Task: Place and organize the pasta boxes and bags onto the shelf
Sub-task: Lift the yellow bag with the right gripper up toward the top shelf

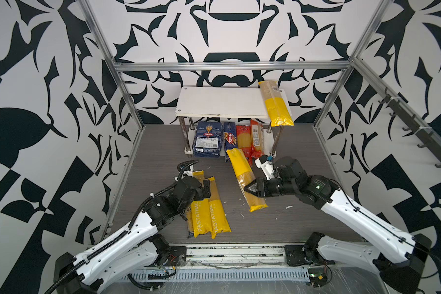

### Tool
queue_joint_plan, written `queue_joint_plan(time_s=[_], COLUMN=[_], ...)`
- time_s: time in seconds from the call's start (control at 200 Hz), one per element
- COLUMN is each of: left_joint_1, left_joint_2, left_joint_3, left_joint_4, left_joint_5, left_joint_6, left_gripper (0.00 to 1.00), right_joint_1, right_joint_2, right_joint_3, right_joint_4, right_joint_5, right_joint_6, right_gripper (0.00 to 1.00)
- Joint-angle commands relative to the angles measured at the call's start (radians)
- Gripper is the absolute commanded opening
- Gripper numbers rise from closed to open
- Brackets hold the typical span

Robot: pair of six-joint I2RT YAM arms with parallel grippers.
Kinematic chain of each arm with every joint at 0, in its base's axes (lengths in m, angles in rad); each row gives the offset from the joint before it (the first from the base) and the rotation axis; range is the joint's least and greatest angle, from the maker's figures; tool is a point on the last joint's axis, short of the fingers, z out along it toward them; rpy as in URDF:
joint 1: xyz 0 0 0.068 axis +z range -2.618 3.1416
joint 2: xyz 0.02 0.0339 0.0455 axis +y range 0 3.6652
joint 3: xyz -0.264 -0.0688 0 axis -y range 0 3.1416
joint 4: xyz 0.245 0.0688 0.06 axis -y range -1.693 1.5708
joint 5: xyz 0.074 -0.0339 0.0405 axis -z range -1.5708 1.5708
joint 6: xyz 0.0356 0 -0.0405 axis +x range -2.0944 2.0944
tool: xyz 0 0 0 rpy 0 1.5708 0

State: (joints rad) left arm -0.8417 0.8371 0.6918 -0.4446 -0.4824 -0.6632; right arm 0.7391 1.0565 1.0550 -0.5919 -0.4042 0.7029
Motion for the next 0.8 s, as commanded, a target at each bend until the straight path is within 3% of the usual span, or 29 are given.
queue_joint_plan(time_s=[0.0, 0.465, 0.795], left_joint_1=[0.004, 0.004, 0.004], left_joint_2=[0.002, 0.008, 0.01], left_joint_3=[0.017, 0.023, 0.031], left_joint_4=[0.023, 0.04, 0.049], left_joint_5=[-0.006, -0.001, -0.006], left_joint_6=[0.007, 0.022, 0.039], left_gripper=[0.99, 0.99, 0.99], right_joint_1=[-0.008, -0.065, -0.201], right_joint_2=[-0.001, 0.124, 0.311], right_joint_3=[0.126, 0.469, 0.78], right_joint_4=[0.088, -0.019, -0.071], right_joint_5=[-0.043, -0.058, -0.138], right_joint_6=[-0.063, -0.159, -0.22], right_gripper=[0.0, 0.0, 0.0])
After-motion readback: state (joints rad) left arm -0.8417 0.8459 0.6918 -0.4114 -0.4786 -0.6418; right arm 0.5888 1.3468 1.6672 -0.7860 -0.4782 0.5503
